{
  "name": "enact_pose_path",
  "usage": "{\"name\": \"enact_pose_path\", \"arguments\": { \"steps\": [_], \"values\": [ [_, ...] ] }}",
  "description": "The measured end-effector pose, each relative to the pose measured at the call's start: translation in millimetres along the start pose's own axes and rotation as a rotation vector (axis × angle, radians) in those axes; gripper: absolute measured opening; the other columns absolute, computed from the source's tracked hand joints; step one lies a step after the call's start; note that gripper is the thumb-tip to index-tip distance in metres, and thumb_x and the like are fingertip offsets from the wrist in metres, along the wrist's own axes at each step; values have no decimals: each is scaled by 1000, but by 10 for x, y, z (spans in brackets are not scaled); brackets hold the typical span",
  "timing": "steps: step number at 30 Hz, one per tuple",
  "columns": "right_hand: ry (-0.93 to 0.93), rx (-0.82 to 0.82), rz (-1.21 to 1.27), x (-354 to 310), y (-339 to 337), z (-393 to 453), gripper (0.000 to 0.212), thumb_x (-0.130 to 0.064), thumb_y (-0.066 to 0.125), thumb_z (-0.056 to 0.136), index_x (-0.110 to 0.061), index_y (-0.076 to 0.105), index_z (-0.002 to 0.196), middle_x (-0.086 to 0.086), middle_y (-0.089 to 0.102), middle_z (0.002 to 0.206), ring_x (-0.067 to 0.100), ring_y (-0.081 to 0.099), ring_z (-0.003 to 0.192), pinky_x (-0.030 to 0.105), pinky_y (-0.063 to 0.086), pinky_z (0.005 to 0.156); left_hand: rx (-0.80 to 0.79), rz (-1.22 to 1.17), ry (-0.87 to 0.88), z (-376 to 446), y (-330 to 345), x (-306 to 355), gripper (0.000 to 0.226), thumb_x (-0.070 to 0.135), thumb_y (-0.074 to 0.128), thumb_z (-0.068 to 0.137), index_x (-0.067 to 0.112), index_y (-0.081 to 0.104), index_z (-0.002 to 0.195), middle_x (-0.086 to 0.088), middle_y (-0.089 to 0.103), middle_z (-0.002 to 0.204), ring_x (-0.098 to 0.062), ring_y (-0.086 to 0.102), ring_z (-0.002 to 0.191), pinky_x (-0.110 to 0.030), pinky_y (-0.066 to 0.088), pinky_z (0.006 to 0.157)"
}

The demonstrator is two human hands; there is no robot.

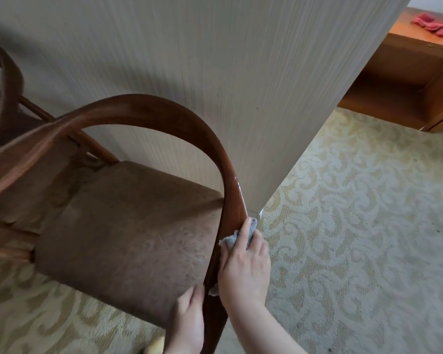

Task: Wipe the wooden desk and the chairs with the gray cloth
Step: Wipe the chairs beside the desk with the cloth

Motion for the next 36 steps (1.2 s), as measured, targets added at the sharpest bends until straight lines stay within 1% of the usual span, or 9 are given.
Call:
{"name": "enact_pose_path", "arguments": {
  "steps": [3, 7, 11, 16, 23, 27, 31, 33, 36],
  "values": [
    [-110, 62, 12, -65, -72, -207, 58, -29, 58, 85, -14, 49, 140, 10, 53, 133, 31, 46, 116, 39, 37, 94, 193, 231, 155, -113, -126, 298, 37, 30, 46, 97, 15, 67, 70, -1, 68, 71, -20, 63, 76, -35, 46, 71],
    [-493, -16, 187, -212, -146, -952, 46, -35, 45, 83, -33, 65, 124, -19, 60, 128, 12, 49, 119, 29, 34, 96, 339, 236, 125, -149, -233, 295, 36, 30, 45, 98, 15, 67, 73, -7, 71, 78, -31, 64, 81, -37, 48, 70],
    [-657, 17, 152, -102, -140, -736, 44, -28, 47, 84, -27, 66, 123, -16, 62, 127, 15, 51, 122, 35, 33, 104, 455, 269, 101, -218, -280, 321, 39, 33, 40, 97, 16, 60, 68, -2, 67, 74, -27, 59, 74, -34, 42, 62],
    [-482, 33, 92, -210, -89, -376, 39, -24, 46, 81, -18, 70, 111, -8, 67, 118, 24, 55, 114, 56, 30, 106, 449, 278, 92, -229, -250, 355, 35, 23, 44, 94, 12, 51, 61, -2, 59, 61, -17, 49, 58, -31, 31, 49],
    [-570, -53, 24, -532, 60, -419, 37, -29, 60, 73, -15, 71, 106, -7, 69, 108, 18, 63, 97, 40, 42, 97, 316, 132, -6, -83, -263, 243, 32, 17, 44, 94, 18, 57, 65, -6, 67, 74, -20, 54, 66, -28, 34, 59],
    [-513, -1, -42, -577, 27, -442, 39, -20, 55, 70, -14, 72, 105, -5, 69, 104, 18, 60, 97, 41, 40, 100, -52, 270, -97, 146, -135, 71, 33, 21, 39, 93, 22, 50, 62, -4, 70, 87, -24, 64, 90, -32, 49, 75],
    [-308, -108, -40, -892, 264, -470, 39, -21, 47, 80, -15, 69, 111, -1, 69, 108, 21, 62, 98, 31, 41, 93, -307, 441, 17, 426, -498, 323, 25, 31, 37, 93, 20, 53, 77, -10, 68, 99, -29, 62, 97, -32, 46, 77],
    [-115, -257, 38, -1251, 574, -511, 35, -18, 56, 85, -25, 63, 119, -9, 66, 116, 13, 59, 105, 18, 38, 80, -282, 527, 58, 694, -922, 440, 24, 32, 36, 96, 21, 58, 94, -9, 67, 104, -29, 61, 99, -32, 45, 78],
    [57, -314, 251, -1907, 1017, -552, 35, -21, 55, 92, -35, 58, 124, -17, 59, 124, 7, 53, 114, 19, 38, 79, -231, 617, 116, 1098, -1634, 634, 24, 32, 36, 94, 24, 58, 102, -4, 67, 103, -25, 62, 96, -32, 48, 82]
  ]
}}
Point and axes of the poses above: each hand's wrist, its own z-axis towards the middle knuckle, its own y-axis out of the palm, x = y × z, the point moved 7 cm from there along z, towards the middle knuckle
